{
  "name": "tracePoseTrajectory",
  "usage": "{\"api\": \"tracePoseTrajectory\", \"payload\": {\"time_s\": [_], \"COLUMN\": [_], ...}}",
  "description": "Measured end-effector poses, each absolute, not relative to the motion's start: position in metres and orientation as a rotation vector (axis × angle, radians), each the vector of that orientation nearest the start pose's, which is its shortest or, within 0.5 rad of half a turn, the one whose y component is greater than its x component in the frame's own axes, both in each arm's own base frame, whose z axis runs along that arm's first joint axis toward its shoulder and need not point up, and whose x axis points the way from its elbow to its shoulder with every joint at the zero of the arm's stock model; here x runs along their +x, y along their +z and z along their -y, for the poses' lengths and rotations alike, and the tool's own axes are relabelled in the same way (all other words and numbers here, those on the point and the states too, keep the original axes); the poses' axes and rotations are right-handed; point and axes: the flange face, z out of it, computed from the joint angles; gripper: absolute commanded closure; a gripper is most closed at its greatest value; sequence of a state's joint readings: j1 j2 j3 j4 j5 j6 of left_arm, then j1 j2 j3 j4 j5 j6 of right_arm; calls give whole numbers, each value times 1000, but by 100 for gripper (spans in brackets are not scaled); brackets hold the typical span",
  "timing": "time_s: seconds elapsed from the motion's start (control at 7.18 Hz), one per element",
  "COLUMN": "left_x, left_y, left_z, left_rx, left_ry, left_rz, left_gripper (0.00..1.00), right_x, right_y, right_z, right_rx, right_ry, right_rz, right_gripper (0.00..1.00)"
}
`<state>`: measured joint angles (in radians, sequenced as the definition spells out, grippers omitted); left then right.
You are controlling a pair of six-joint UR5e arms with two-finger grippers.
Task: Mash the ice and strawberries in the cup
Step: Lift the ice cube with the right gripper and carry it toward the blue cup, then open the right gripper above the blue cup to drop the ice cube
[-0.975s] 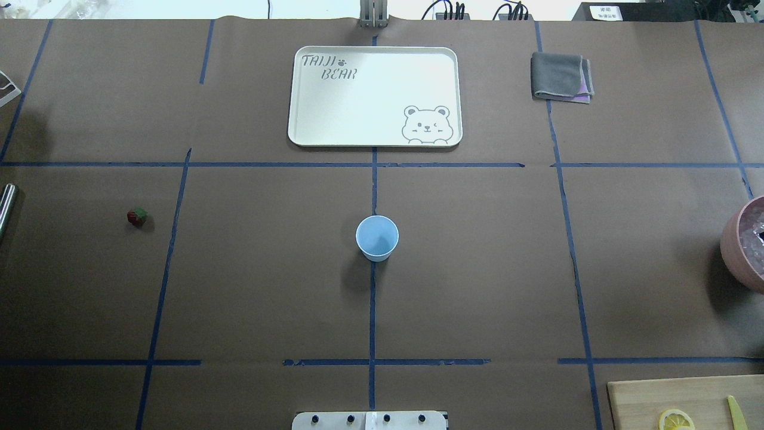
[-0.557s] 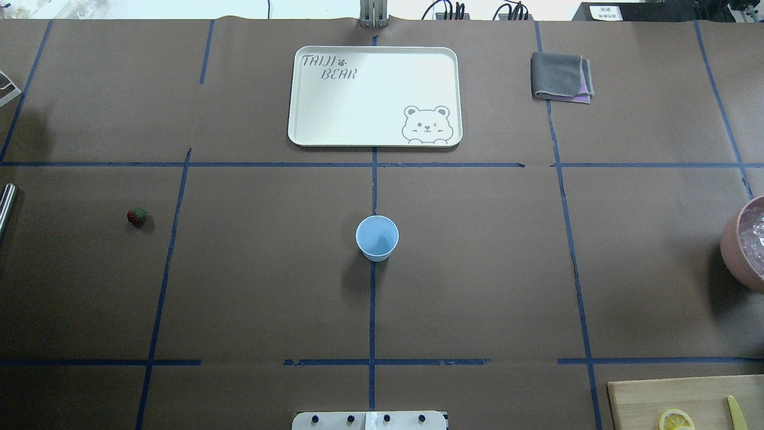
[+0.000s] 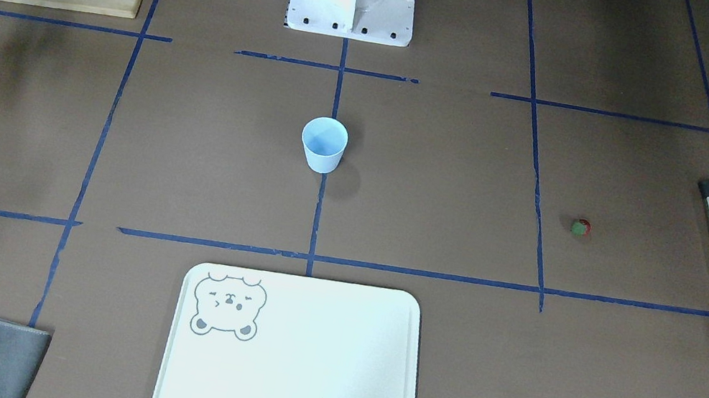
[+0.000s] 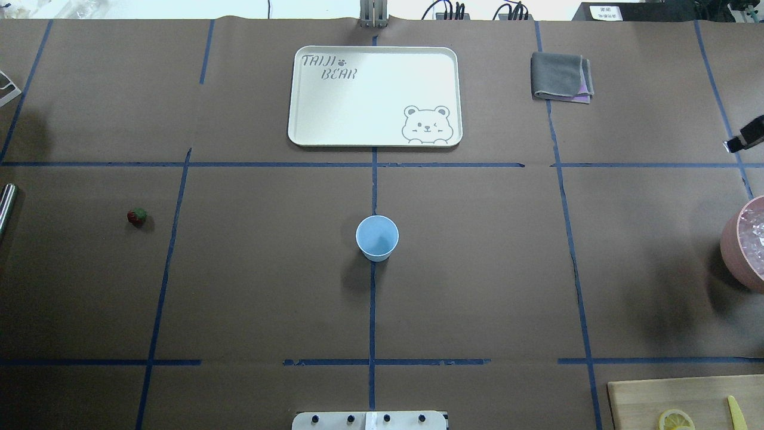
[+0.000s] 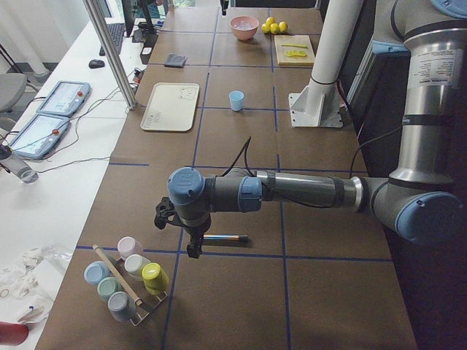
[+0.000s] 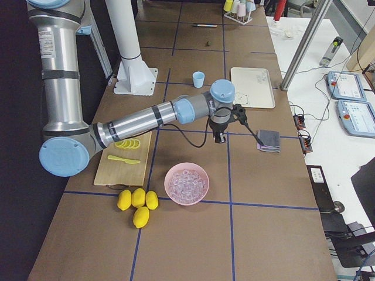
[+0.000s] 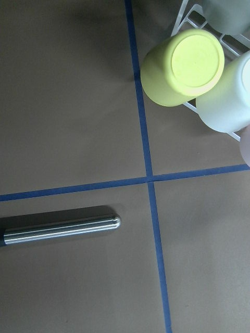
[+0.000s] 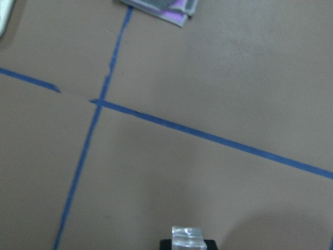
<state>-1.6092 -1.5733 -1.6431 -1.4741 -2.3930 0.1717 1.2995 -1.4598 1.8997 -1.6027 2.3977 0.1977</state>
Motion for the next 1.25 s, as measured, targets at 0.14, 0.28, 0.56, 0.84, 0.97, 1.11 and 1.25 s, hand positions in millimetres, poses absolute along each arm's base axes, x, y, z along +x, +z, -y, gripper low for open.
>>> {"api": "tracePoseTrajectory", "payload": {"time_s": [0.14, 0.28, 0.56, 0.84, 0.97, 1.11, 1.25], "left_x": [-79, -79, -79, -79, -79, -79, -79], "left_y": [629, 630, 629, 627, 626, 626, 626], "left_z": [487, 487, 488, 490, 490, 491, 491], "left_rx": [64, 63, 64, 68, 69, 70, 69], "left_ry": [116, 116, 116, 118, 118, 119, 118], "left_rz": [-820, -821, -820, -819, -819, -818, -818], "left_gripper": [0, 0, 0, 0, 0, 0, 0], "right_x": [-123, -172, -289, -406, -446, -482, -509], "right_y": [392, 346, 260, 198, 172, 154, 145], "right_z": [532, 537, 518, 465, 443, 427, 414], "right_rx": [169, 144, 122, 144, 150, 153, 157], "right_ry": [-205, -175, -115, -65, -52, -42, -38], "right_rz": [914, 942, 943, 899, 882, 864, 846], "right_gripper": [100, 100, 100, 100, 100, 100, 100]}}
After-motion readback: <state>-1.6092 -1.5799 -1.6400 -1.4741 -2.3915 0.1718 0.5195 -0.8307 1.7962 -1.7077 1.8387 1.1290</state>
